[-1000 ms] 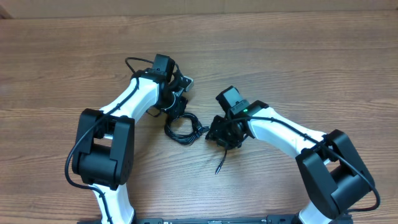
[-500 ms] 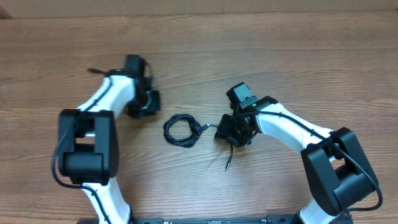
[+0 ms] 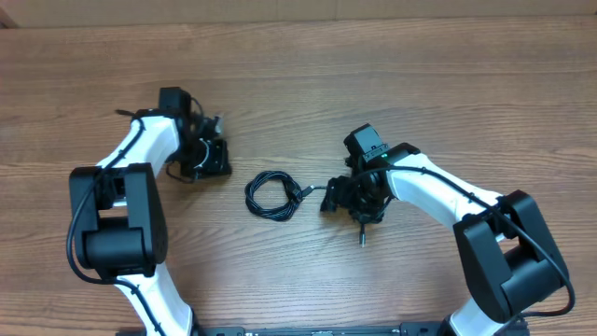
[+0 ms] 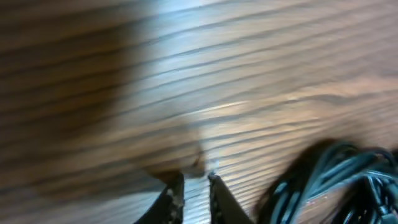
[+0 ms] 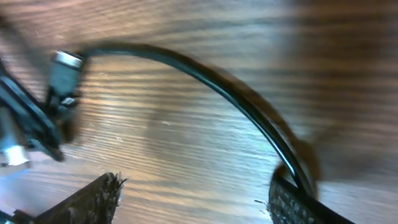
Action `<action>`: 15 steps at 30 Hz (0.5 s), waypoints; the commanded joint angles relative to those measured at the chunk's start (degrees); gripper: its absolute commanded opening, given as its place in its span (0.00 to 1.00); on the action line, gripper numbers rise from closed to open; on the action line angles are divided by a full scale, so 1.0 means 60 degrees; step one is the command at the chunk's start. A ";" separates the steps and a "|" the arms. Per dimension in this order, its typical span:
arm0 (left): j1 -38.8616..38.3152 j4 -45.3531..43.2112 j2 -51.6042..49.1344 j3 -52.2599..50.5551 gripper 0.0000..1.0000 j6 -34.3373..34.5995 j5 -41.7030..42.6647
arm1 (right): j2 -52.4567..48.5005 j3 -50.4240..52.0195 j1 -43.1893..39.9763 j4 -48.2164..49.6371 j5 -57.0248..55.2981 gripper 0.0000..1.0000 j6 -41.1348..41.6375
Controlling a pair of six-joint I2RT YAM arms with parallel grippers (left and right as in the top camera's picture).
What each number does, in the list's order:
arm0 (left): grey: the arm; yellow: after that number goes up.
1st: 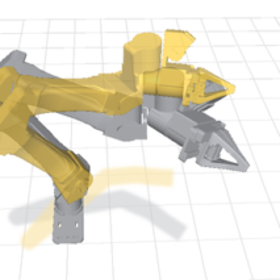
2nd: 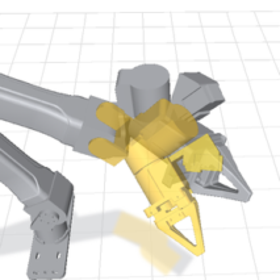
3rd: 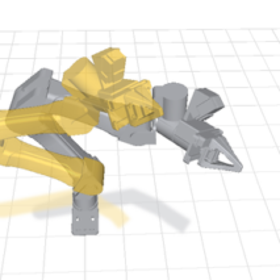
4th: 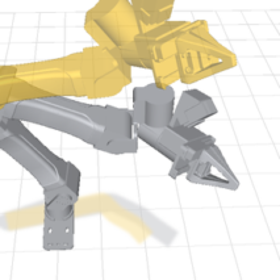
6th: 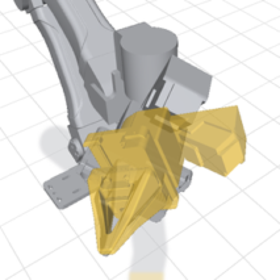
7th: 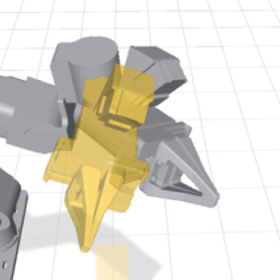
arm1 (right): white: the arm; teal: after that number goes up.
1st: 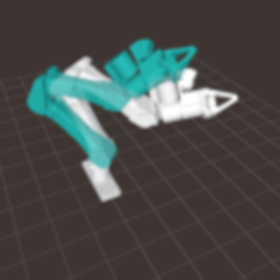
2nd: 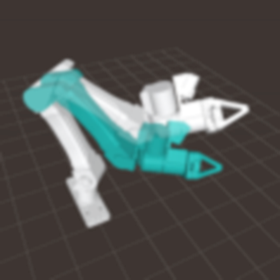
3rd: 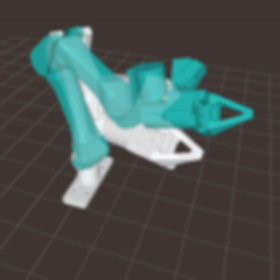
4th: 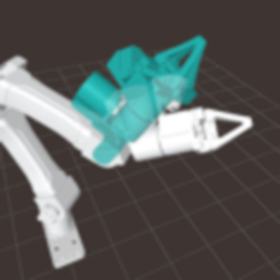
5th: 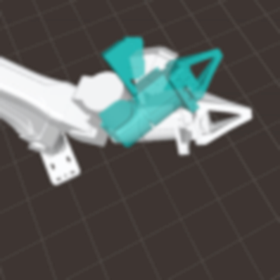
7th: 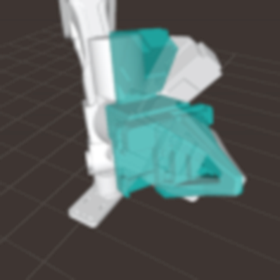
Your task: Untangle cables
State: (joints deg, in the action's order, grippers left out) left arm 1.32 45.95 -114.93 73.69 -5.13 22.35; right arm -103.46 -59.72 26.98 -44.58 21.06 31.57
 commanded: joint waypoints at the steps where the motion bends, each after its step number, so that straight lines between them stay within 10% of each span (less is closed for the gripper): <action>1: -0.0452 -0.0226 0.0368 -0.0069 0.17 -0.2007 0.0532 | 0.0040 -0.0058 -0.0525 -0.0211 -0.0193 0.76 -0.0455; 6: -0.1013 -0.0561 0.0368 -0.0069 0.20 -0.3326 0.0525 | 0.0040 -0.0058 -0.1188 -0.0357 -0.0186 0.76 -0.0572; 10: -0.1326 -0.0565 0.0368 -0.0069 0.48 -0.3829 0.0488 | 0.0040 -0.0058 -0.1421 -0.0379 -0.0189 0.76 -0.0601; 15: -0.1297 -0.0459 0.0372 0.0076 0.48 -0.3901 0.0466 | 0.0040 -0.0058 -0.1432 -0.0372 -0.0189 0.76 -0.0721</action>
State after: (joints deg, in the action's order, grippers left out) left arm -6.94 42.65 -114.65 73.63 -25.58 24.47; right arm -103.46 -59.72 18.61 -46.81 20.73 28.47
